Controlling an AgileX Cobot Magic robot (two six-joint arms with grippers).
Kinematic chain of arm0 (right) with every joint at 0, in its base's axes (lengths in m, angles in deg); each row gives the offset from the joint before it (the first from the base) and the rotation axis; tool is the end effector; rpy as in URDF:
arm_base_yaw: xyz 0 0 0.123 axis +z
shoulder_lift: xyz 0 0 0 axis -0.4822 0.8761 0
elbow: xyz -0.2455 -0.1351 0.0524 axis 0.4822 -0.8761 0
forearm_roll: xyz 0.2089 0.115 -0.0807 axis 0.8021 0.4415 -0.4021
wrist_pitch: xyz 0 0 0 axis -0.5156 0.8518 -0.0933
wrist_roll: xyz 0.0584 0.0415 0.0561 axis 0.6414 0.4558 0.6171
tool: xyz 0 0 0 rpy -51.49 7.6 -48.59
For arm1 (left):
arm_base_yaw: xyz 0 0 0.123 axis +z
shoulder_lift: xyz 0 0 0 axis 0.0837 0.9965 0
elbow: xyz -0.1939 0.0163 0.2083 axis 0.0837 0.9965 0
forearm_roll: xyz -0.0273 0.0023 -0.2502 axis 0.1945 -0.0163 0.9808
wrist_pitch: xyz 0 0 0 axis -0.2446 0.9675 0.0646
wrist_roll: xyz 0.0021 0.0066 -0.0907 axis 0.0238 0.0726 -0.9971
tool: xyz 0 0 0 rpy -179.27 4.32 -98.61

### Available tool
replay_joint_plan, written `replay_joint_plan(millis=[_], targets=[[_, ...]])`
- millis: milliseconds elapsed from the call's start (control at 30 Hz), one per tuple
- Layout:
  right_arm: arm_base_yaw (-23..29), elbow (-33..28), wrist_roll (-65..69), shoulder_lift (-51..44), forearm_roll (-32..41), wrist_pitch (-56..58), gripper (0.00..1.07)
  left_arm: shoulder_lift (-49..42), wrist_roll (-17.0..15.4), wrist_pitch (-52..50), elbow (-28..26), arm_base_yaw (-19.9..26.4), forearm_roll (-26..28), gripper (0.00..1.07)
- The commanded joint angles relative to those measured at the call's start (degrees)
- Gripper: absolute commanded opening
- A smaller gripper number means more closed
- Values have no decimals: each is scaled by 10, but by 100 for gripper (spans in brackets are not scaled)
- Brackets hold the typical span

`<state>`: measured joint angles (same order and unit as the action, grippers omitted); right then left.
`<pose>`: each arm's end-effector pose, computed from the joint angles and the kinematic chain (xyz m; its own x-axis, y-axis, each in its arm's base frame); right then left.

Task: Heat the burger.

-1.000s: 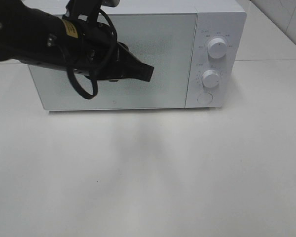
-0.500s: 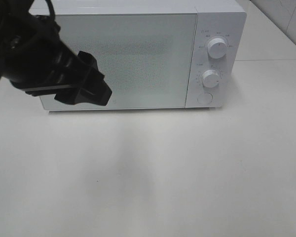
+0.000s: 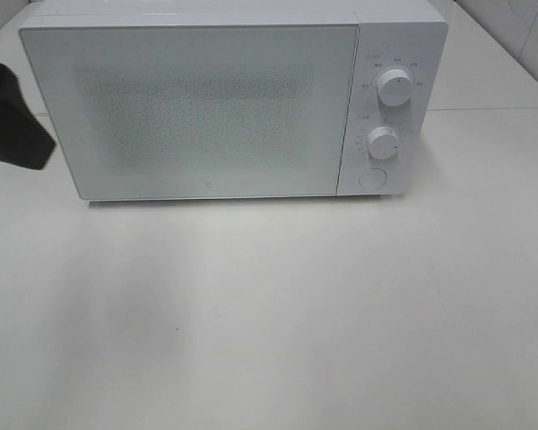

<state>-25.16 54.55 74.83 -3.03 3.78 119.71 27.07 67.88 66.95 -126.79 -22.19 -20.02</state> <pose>-0.0032 -0.0029 0.2819 -0.4012 -0.0221 -0.9157 -0.0346 0.9994 -0.0090 0.2002 -0.1009 0.3373 -0.7262 0.3901 -0.5661 0.4622 0.8866 0.0181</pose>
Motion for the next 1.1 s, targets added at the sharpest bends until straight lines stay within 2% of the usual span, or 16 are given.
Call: replay_joint_plan(millis=[33, 67, 133, 167, 200, 300, 433, 500, 533, 567, 633, 667, 733, 800, 967, 1100], targets=[[-3, 0, 1, -17, -2, -4, 76, -17, 83, 20, -5, 94, 20, 105], [-3, 0, 1, -17, -2, -4, 76, -17, 83, 20, -5, 94, 20, 105], [-3, 0, 1, -17, -2, -4, 76, -20, 121, 31, -5, 154, 36, 105], [-3, 0, 1, -17, -2, -4, 76, -20, 121, 31, -5, 154, 36, 105], [-3, 0, 1, -17, -2, -4, 76, -21, 131, 38, -5, 186, 41, 105], [-3, 0, 1, -17, -2, -4, 76, -24, 131, 39, -5, 215, 39, 105], [-3, 0, 1, -17, -2, -4, 76, -26, 123, 42, -5, 231, 22, 105], [-3, 0, 1, -17, -2, -4, 76, -28, 85, 64, 9, 248, 13, 105], [-3, 0, 1, -17, -2, -4, 76, -28, 85, 64, 9, 248, 13, 105], [-3, 0, 1, -17, -2, -4, 76, -44, 76, 66, 38, 261, 14, 105], [-3, 0, 1, -17, -2, -4, 76, -55, 77, 62, 53, 265, 14, 105], [-3, 0, 1, -17, -2, -4, 76, -89, 92, 46, 91, 272, 14, 105], [-3, 0, 1, -17, -2, -4, 76, -106, 99, 41, 109, 272, 14, 105], [-3, 0, 1, -17, -2, -4, 76, -166, 117, 37, 150, 272, 32, 105], [-3, 0, 1, -17, -2, -4, 76, -247, 120, 36, 201, 272, 76, 105], [-3, 0, 1, -17, -2, -4, 76, -300, 117, 36, 222, 272, 85, 105]])
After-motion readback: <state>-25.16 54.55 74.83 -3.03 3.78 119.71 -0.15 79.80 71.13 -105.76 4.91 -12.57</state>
